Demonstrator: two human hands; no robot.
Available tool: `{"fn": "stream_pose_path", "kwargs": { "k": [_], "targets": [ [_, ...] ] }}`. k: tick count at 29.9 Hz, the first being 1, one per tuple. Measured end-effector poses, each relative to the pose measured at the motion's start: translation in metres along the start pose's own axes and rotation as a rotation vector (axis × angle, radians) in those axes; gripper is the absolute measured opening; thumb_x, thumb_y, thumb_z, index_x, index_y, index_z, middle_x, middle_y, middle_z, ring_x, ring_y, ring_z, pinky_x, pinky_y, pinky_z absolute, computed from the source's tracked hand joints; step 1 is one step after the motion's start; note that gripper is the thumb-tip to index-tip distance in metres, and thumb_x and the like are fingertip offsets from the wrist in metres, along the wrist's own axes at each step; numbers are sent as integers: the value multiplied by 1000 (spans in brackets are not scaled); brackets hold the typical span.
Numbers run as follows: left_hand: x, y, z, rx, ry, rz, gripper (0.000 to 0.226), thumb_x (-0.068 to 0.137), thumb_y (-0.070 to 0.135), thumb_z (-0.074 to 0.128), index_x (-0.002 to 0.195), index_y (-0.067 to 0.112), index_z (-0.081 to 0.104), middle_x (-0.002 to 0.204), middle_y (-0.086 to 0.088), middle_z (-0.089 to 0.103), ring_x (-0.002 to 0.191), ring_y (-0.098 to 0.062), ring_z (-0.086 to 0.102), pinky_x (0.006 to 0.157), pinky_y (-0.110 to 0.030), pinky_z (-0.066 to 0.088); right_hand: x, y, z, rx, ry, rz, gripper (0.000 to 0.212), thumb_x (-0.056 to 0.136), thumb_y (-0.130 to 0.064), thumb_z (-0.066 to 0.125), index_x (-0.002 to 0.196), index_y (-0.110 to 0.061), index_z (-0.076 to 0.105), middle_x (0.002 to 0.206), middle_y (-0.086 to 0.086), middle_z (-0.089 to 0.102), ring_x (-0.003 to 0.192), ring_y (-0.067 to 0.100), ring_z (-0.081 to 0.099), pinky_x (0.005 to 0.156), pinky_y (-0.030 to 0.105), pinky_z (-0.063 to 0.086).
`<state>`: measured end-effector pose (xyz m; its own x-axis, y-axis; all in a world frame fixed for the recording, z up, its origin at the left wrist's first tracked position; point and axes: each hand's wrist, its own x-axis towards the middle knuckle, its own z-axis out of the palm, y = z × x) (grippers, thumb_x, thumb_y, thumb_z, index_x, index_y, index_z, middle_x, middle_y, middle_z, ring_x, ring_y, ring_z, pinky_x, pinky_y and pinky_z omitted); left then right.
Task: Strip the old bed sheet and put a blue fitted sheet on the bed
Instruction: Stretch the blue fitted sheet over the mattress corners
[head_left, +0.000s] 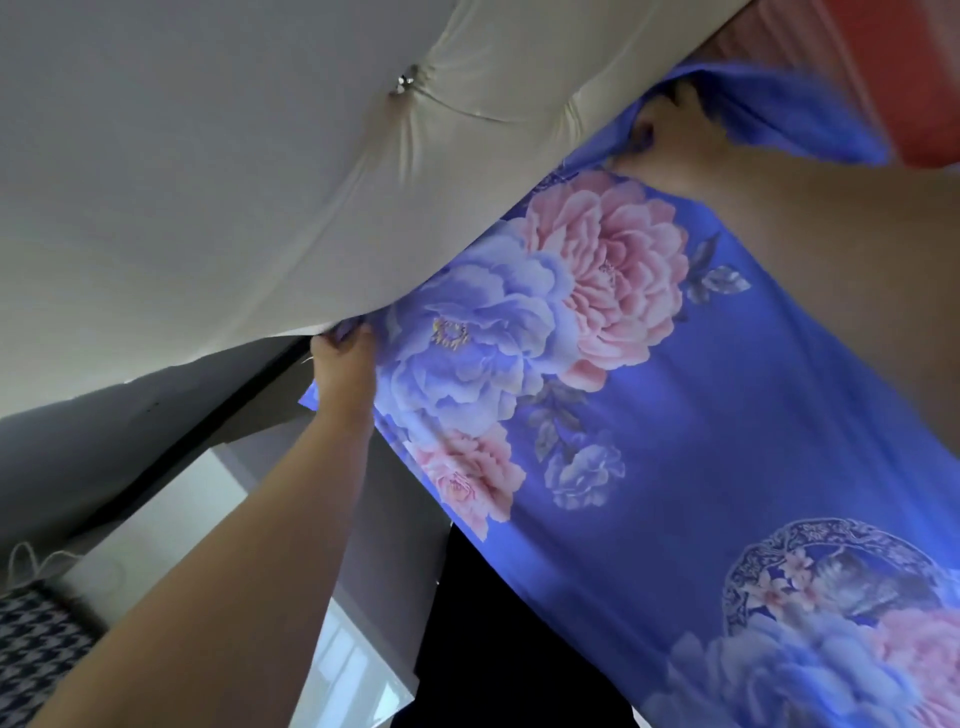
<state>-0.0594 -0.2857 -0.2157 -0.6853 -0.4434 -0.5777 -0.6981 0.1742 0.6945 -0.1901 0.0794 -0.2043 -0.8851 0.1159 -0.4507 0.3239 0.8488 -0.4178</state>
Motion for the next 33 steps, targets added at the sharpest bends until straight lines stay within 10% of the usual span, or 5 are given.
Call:
{"fn": "stream_pose_path", "kwargs": {
  "k": [4, 10, 19, 28, 33],
  "targets": [
    [-21, -19, 9, 266, -167, 160, 78, 77, 24, 76, 137, 7, 29, 131, 5, 40, 120, -2, 40, 98, -14, 29, -14, 15, 25, -321, 123, -186, 82, 74, -69, 39, 141, -22, 32, 150, 7, 28, 140, 31, 22, 108, 58, 17],
    [4, -20, 8, 570, -78, 220, 95, 68, 52, 78, 141, 12, 31, 146, -2, 39, 136, -20, 35, 112, -34, 29, 32, -7, 25, -341, -58, 38, 98, 70, -89, 25, 150, -35, 8, 160, -3, 1, 145, 33, -4, 104, 74, 5],
    [-55, -34, 22, 657, 155, 247, 65, 91, 37, 57, 147, 20, 29, 155, -10, 18, 137, -35, 27, 108, -45, 28, -100, -11, 102, -372, 174, -352, 61, 83, -45, 53, 138, -20, 42, 149, 13, 31, 135, 39, 29, 107, 59, 24],
    [-123, -96, 12, 637, -156, 294, 72, 87, 25, 62, 146, 40, 23, 156, 14, 3, 138, -19, 29, 99, -34, 37, -339, 42, 194, -108, -287, -1167, 23, 91, -34, 52, 102, -22, 69, 122, 0, 63, 111, 23, 59, 97, 40, 43],
    [-144, -126, 16, 282, -78, -64, 89, 72, 39, 73, 145, 21, 26, 136, -9, 43, 116, -23, 53, 99, -40, 46, -296, 80, 162, -78, 257, -310, 44, 85, -39, 50, 124, -22, 58, 133, 12, 53, 119, 34, 47, 97, 50, 44]
  ]
}}
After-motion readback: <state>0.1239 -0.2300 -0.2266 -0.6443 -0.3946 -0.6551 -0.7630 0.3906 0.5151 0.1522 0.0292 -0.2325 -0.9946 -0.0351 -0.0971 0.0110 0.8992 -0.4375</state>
